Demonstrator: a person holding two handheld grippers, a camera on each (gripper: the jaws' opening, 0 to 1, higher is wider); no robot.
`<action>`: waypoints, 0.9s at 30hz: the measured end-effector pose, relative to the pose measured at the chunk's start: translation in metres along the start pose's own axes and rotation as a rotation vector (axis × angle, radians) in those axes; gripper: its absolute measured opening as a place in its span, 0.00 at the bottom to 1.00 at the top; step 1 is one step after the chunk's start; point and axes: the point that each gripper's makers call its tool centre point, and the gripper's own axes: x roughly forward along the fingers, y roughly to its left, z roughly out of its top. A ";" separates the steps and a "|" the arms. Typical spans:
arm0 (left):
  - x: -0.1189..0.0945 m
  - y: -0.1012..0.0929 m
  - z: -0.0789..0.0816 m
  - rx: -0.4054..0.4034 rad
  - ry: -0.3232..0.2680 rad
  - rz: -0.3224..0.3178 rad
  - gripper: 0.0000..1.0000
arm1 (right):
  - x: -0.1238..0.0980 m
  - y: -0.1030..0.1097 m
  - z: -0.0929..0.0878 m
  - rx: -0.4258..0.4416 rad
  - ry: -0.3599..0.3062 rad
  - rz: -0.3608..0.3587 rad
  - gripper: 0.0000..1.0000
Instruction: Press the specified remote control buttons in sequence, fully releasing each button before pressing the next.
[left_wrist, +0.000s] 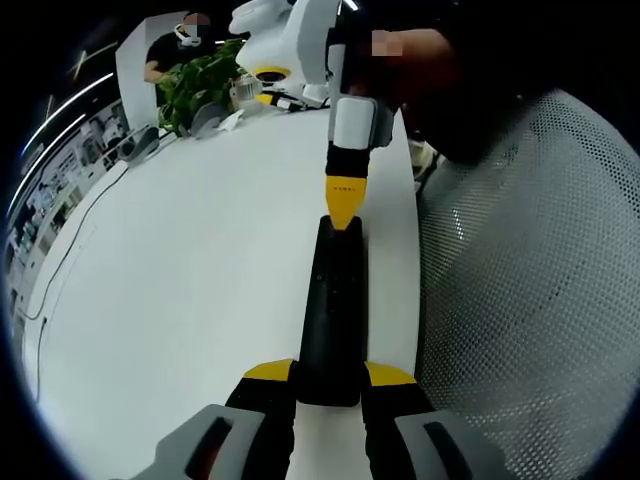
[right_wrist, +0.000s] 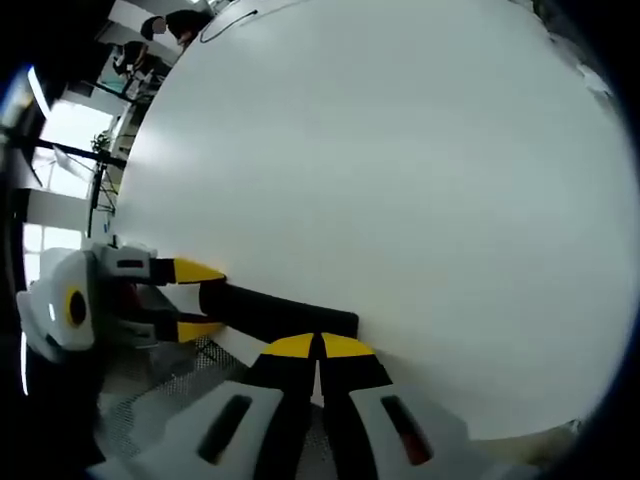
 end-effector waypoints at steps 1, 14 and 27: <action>0.000 0.000 0.000 0.000 0.001 0.000 0.25 | 0.000 0.000 0.000 -0.002 0.001 -0.001 0.00; 0.000 -0.001 0.000 -0.003 0.004 -0.002 0.25 | 0.001 -0.001 -0.001 -0.005 0.001 -0.017 0.00; 0.000 0.000 0.000 0.003 0.004 -0.002 0.25 | 0.001 0.005 0.000 0.013 0.004 0.015 0.00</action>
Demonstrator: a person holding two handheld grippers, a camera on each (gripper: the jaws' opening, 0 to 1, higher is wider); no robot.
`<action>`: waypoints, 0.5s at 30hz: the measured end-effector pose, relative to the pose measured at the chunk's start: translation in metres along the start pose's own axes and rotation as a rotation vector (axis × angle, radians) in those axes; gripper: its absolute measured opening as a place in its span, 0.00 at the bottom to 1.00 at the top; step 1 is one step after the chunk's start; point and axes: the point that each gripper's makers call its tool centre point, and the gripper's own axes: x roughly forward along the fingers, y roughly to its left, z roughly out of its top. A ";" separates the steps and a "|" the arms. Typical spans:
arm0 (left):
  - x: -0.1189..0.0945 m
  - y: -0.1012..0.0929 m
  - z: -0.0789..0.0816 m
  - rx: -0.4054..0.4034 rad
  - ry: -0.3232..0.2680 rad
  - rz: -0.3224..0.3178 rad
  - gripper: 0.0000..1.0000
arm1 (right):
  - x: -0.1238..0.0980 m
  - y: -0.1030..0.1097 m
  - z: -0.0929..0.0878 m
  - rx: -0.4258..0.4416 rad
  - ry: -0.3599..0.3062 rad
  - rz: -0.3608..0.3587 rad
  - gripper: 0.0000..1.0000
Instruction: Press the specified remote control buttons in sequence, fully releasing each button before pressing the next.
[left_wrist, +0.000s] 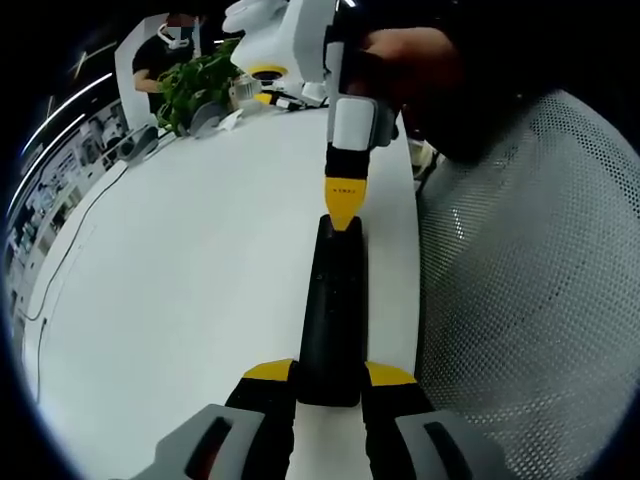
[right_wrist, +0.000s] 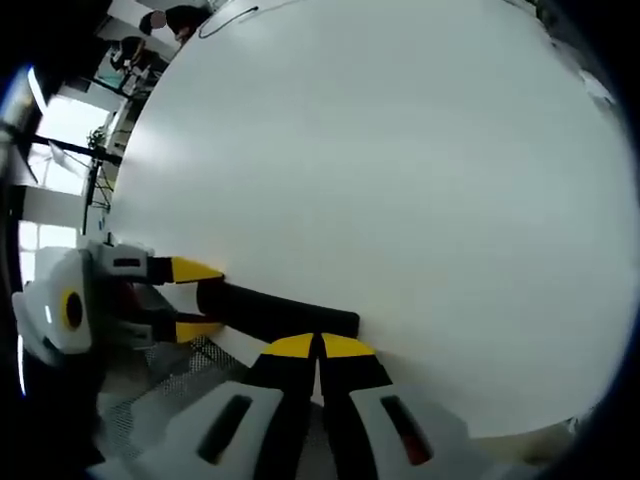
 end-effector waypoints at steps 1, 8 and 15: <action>0.000 0.000 0.000 0.001 0.000 0.000 0.25 | 0.001 0.005 -0.001 0.016 0.002 0.032 0.00; 0.000 0.000 0.000 0.000 0.000 0.001 0.25 | 0.005 0.007 -0.002 -0.033 0.016 -0.003 0.00; 0.000 0.000 0.000 0.000 0.000 0.001 0.25 | 0.005 0.006 -0.003 -0.057 0.023 -0.017 0.00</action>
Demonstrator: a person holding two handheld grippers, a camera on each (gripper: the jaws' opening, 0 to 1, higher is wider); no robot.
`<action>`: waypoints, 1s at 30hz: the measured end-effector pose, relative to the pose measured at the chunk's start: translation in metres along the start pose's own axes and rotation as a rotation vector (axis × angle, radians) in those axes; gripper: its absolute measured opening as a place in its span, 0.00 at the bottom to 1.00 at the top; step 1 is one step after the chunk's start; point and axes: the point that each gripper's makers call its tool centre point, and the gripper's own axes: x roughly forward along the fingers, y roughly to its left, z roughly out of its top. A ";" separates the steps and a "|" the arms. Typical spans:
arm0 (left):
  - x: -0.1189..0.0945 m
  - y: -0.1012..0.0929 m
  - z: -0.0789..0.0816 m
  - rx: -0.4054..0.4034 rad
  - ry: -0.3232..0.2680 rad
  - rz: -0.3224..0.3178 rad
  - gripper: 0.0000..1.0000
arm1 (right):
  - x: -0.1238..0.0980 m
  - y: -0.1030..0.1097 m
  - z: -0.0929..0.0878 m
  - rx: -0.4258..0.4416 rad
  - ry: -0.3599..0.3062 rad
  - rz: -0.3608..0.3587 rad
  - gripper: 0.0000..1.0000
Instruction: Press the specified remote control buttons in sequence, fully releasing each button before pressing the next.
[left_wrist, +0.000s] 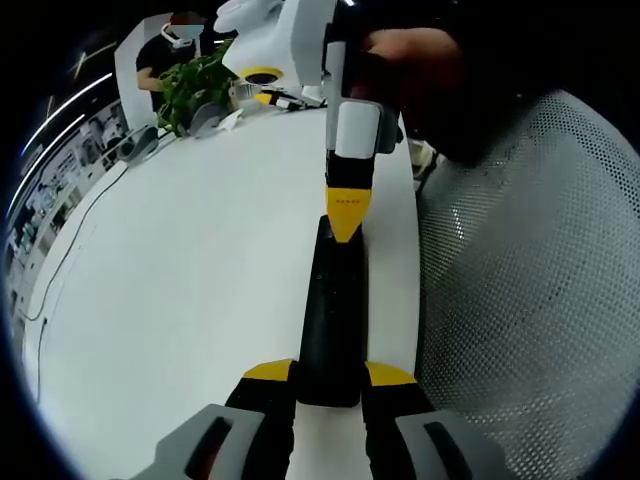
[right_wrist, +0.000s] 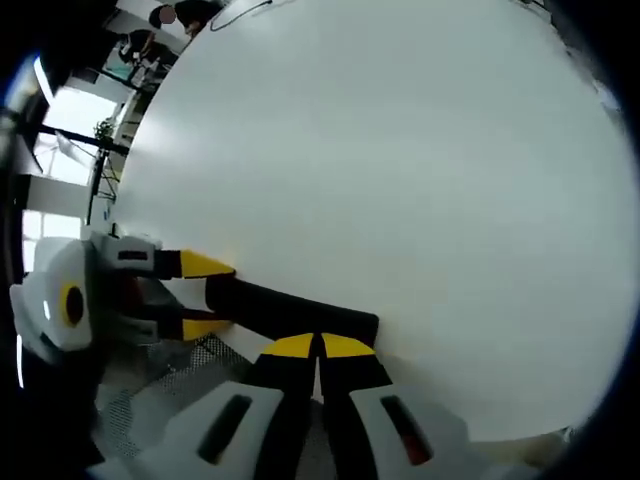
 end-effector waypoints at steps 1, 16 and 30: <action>0.000 0.000 0.000 0.000 0.000 0.000 0.25 | 0.000 0.000 0.000 0.000 0.000 0.000 0.00; 0.000 0.000 0.000 0.002 0.002 -0.002 0.25 | 0.002 0.000 0.001 -0.056 0.003 -0.047 0.00; 0.000 0.000 0.000 0.011 0.003 -0.002 0.25 | -0.008 0.013 0.018 -0.081 -0.101 0.000 0.00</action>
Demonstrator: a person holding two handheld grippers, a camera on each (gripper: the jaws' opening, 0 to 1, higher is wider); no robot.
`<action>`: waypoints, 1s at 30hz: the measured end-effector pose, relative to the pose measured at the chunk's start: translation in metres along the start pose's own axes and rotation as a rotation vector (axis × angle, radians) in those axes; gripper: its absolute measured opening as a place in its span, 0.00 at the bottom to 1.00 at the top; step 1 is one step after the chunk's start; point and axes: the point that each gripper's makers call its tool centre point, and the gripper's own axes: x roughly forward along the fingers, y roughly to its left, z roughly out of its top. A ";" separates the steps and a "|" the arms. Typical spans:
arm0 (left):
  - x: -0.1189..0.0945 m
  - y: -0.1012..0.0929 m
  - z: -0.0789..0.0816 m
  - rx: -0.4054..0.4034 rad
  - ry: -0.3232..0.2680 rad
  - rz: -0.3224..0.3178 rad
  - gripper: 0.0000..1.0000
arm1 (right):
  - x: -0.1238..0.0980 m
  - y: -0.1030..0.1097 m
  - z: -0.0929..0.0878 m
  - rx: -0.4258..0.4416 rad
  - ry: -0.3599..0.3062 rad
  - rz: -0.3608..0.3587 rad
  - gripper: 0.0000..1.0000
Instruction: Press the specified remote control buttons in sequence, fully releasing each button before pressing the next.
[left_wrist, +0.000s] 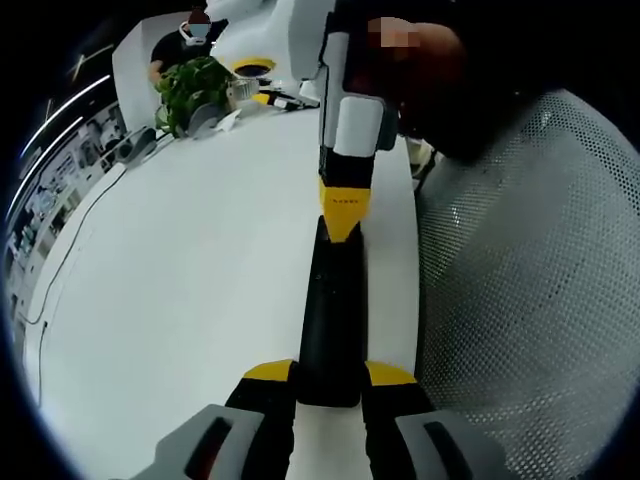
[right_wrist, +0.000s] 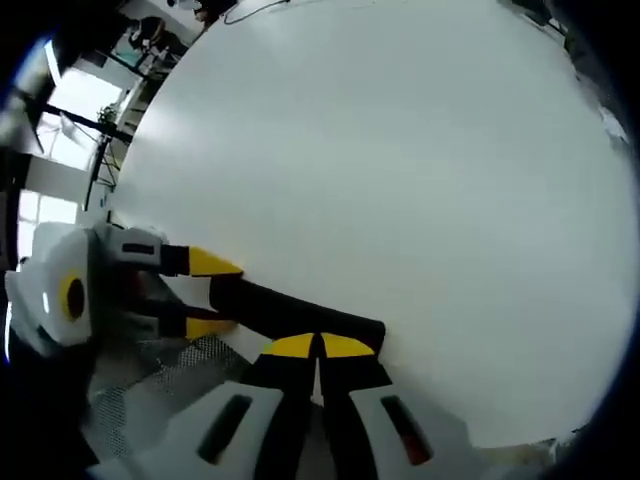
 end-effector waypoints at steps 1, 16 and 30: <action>0.000 0.000 0.000 0.000 0.000 0.000 0.25 | -0.002 0.002 0.004 -0.012 -0.020 0.013 0.00; 0.000 0.000 0.000 0.007 0.006 -0.001 0.25 | 0.008 -0.004 -0.003 -0.025 0.019 -0.021 0.00; 0.000 0.000 0.000 0.002 0.010 -0.001 0.25 | 0.014 -0.005 -0.003 -0.049 0.008 -0.020 0.00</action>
